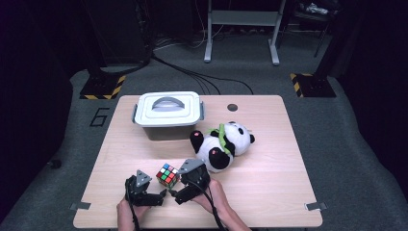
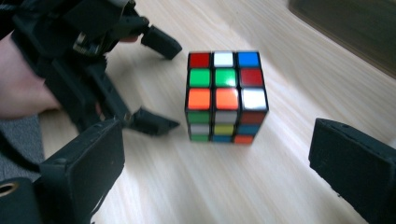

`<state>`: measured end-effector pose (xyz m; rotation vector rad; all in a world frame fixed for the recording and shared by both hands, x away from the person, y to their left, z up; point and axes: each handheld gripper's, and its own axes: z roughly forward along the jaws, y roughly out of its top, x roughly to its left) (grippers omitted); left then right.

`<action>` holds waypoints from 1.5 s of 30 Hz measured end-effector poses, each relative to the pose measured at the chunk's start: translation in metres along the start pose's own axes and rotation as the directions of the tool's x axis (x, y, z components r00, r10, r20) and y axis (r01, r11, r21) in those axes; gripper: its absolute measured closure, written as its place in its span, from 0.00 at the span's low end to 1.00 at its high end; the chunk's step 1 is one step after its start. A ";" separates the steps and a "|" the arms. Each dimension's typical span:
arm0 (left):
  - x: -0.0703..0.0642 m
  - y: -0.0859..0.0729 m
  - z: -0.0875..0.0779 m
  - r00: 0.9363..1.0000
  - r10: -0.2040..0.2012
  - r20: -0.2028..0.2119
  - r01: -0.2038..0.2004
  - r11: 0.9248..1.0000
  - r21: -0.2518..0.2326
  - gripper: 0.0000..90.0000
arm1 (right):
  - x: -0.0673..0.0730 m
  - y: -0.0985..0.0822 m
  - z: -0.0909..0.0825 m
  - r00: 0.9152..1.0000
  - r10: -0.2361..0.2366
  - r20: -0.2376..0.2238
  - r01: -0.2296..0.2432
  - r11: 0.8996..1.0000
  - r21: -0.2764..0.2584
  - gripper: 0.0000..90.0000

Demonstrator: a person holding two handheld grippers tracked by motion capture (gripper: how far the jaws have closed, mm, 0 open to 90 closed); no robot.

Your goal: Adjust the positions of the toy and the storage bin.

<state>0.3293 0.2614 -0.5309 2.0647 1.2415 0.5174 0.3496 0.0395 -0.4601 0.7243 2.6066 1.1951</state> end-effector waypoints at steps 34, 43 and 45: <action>-0.006 0.017 -0.012 0.999 -0.001 0.041 0.003 0.998 -0.068 0.00 | -0.105 -0.152 -0.094 0.874 0.325 0.361 -0.322 0.944 -0.069 0.00; -0.015 0.036 -0.008 0.998 0.040 0.044 -0.036 0.995 -0.091 0.00 | -0.127 -0.164 -0.096 0.830 0.361 0.425 -0.364 0.928 -0.078 0.00; -0.016 0.040 -0.005 0.998 0.049 0.046 -0.045 0.995 -0.088 0.00 | -0.128 -0.165 -0.094 0.829 0.350 0.436 -0.359 0.931 -0.065 0.00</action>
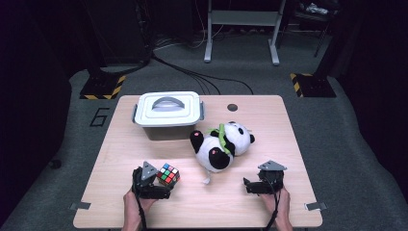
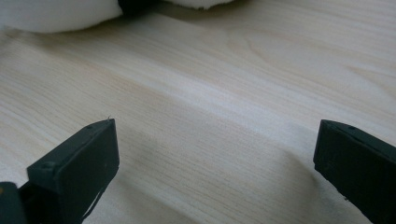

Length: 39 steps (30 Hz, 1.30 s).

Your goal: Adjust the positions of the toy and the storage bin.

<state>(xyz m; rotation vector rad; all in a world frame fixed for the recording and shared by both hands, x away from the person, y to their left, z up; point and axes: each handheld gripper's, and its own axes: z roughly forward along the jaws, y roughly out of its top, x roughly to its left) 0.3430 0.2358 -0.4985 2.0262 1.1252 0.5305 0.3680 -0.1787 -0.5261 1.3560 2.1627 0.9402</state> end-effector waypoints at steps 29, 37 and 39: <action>0.006 0.002 0.018 0.999 -0.013 0.042 0.013 1.000 -0.003 0.38 | 0.001 -0.001 0.003 1.000 0.006 0.016 -0.007 1.000 0.011 0.02; 0.013 0.001 0.004 0.999 -0.036 0.008 0.037 0.999 -0.032 0.38 | 0.002 -0.001 0.003 1.000 0.012 0.015 -0.013 1.000 0.014 0.02; 0.017 0.001 0.000 0.999 -0.044 -0.006 0.044 0.998 -0.036 0.38 | 0.002 -0.001 0.003 1.000 0.012 0.015 -0.012 1.000 0.013 0.02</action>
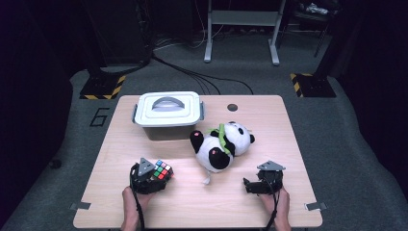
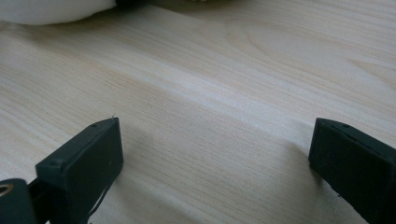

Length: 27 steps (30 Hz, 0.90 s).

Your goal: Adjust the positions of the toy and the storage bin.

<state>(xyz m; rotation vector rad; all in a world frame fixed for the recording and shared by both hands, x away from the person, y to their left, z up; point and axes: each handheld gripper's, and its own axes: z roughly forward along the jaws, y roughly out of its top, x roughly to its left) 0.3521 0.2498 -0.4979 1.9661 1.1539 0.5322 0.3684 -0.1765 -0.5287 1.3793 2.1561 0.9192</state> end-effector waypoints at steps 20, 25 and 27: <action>0.047 -0.005 -0.029 0.991 -0.055 -0.121 0.053 0.998 -0.020 0.38 | -0.001 0.000 0.000 1.000 -0.011 -0.004 0.011 1.000 0.003 0.03; 0.063 -0.004 -0.037 0.985 -0.078 -0.151 0.073 0.997 -0.040 0.38 | -0.001 0.000 0.000 1.000 -0.014 -0.004 0.014 1.000 0.002 0.03; 0.071 -0.004 -0.040 0.983 -0.094 -0.157 0.087 0.995 -0.050 0.38 | -0.001 0.000 0.000 1.000 -0.014 -0.005 0.014 1.000 0.002 0.03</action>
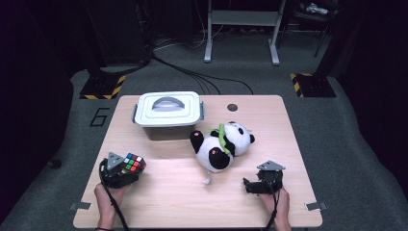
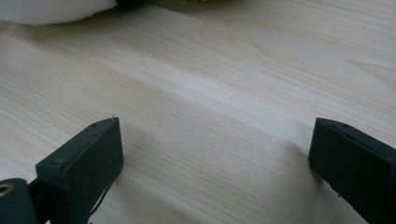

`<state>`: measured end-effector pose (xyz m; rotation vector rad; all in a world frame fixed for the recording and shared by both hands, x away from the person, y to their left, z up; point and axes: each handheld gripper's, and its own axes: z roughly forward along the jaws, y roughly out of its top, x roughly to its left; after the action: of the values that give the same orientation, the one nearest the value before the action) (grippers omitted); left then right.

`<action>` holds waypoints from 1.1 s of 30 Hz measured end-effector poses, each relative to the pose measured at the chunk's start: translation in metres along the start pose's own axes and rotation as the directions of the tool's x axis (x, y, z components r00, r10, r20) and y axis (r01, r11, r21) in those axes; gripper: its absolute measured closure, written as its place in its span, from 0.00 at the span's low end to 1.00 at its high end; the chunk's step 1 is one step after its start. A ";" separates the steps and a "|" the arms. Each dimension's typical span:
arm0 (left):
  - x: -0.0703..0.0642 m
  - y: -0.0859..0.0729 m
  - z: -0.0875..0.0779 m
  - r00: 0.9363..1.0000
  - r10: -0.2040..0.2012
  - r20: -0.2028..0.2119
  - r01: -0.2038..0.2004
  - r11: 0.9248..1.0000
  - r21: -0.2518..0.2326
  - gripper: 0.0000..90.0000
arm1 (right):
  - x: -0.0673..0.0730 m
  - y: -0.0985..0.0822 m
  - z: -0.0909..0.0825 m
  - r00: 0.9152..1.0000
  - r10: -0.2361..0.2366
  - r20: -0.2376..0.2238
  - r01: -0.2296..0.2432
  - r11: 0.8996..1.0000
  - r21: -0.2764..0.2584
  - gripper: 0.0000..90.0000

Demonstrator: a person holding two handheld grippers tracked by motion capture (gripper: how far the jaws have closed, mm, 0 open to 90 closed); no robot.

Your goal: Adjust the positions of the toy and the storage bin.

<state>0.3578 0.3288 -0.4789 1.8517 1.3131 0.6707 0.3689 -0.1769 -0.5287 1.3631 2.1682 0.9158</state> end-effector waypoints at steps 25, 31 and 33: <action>0.082 -0.003 0.012 0.987 -0.090 -0.135 0.095 0.995 0.029 0.38 | 0.001 0.001 0.000 1.000 0.014 0.002 -0.014 1.000 -0.001 0.03; 0.092 -0.004 0.021 0.979 -0.106 -0.174 0.114 0.993 0.034 0.38 | 0.001 0.001 0.000 1.000 0.013 0.002 -0.013 1.000 0.000 0.03; 0.093 -0.005 0.024 0.979 -0.107 -0.176 0.116 0.992 0.041 0.38 | 0.001 0.001 0.000 1.000 0.013 0.002 -0.013 1.000 -0.001 0.03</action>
<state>0.4049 0.4111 -0.4973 1.7768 1.5480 0.7588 0.3691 -0.1758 -0.5286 1.3789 2.1598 0.9197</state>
